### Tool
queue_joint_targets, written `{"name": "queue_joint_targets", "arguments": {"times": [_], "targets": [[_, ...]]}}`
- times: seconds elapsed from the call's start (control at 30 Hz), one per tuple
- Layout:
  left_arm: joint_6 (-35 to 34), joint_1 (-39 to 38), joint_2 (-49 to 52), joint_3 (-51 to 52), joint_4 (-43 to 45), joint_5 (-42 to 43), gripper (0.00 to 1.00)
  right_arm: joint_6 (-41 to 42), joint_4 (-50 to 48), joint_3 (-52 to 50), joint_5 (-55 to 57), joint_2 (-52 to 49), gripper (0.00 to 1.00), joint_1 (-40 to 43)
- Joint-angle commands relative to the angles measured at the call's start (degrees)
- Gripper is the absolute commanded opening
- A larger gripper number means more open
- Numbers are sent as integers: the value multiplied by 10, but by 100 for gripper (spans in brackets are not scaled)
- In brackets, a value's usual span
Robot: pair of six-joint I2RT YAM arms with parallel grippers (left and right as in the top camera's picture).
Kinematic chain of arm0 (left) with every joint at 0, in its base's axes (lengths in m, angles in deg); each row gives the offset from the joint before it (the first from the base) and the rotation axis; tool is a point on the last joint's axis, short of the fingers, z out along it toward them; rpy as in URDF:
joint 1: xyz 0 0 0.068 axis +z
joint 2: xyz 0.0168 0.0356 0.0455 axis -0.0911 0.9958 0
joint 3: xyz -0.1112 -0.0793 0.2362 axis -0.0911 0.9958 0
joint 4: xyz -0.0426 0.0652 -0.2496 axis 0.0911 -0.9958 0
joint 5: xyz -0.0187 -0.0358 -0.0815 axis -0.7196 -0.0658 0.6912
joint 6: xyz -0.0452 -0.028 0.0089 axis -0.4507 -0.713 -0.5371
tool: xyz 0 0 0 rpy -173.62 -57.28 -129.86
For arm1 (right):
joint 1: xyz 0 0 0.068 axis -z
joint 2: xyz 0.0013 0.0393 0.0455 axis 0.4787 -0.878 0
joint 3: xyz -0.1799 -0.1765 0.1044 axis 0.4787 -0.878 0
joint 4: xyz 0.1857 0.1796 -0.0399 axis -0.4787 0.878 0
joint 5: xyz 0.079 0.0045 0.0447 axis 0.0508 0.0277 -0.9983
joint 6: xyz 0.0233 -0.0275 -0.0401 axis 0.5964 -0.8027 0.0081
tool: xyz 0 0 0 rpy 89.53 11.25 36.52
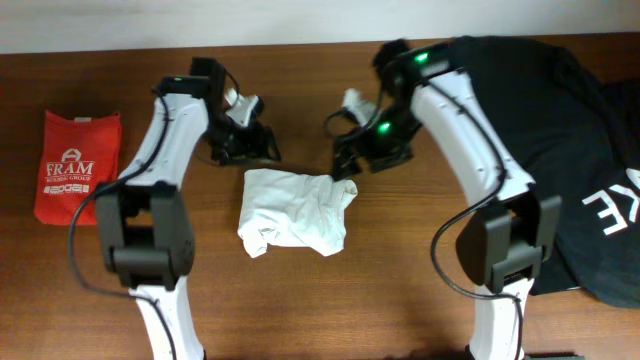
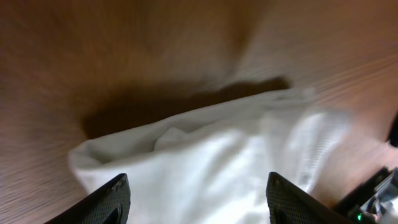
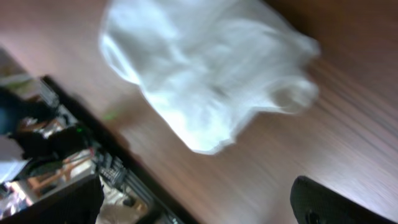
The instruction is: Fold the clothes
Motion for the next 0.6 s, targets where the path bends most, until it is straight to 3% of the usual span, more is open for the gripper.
{"name": "queue_joint_targets", "arguments": {"times": [0.0,0.23,0.33,0.47,0.57], "targets": [[14,-2,46,-1,-17,-1,70,-10,-41,-62,-103,0,99,-40],[16,-2,80,2,-68,-73,68,-10,-154,-231,-117,0,99,-93],[16,-2,80,4,-116,-130,65,19,-228,-299,-39,0,99,-83],[4,-3,80,5,-177,-126,63,77,-304,-315,128,0,100,-42],[2,-6,80,5,-208,-107,62,78,-378,-276,136,0,99,5]]}}
